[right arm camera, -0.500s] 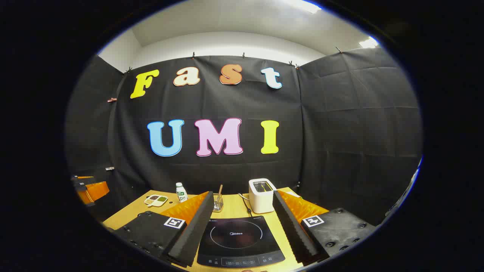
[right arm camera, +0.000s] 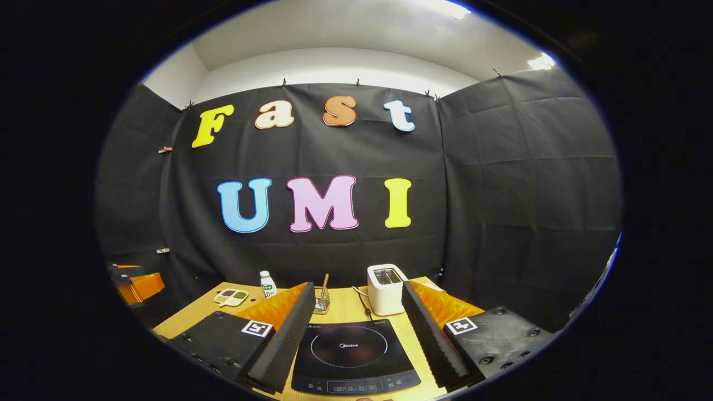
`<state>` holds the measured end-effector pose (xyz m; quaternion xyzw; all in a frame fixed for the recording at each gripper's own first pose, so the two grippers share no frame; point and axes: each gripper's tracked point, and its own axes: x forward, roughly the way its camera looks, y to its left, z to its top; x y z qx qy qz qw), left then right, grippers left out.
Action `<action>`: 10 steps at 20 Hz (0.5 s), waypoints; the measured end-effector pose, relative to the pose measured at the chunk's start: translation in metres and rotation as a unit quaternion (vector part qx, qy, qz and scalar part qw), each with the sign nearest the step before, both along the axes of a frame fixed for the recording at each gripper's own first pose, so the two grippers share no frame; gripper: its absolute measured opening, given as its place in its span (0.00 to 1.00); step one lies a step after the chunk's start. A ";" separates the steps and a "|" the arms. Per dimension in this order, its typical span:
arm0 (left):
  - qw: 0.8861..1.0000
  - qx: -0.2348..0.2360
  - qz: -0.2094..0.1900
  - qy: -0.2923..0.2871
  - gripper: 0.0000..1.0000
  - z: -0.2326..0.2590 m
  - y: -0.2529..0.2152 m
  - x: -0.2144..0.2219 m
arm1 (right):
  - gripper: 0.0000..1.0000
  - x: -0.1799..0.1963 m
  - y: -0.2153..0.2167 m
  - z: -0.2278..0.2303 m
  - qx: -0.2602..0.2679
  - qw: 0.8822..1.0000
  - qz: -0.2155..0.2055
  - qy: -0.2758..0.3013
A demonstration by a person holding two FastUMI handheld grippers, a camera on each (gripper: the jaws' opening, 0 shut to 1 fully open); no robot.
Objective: First push the handle of the pot to place it horizontally, then grasp the pot with both hands and set it on the induction cooktop.
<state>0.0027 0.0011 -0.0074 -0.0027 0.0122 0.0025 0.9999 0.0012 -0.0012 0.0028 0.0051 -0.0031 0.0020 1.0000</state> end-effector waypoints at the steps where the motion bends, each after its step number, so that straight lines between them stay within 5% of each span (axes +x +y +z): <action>1: 1.000 -0.001 0.000 0.001 0.95 0.000 0.000 -0.001 | 0.97 0.000 -0.001 -0.001 0.000 1.000 0.000 0.000; 10: 1.000 -0.003 -0.002 0.009 0.95 -0.005 0.002 0.000 | 0.97 0.000 0.002 0.000 0.000 1.000 0.006 0.000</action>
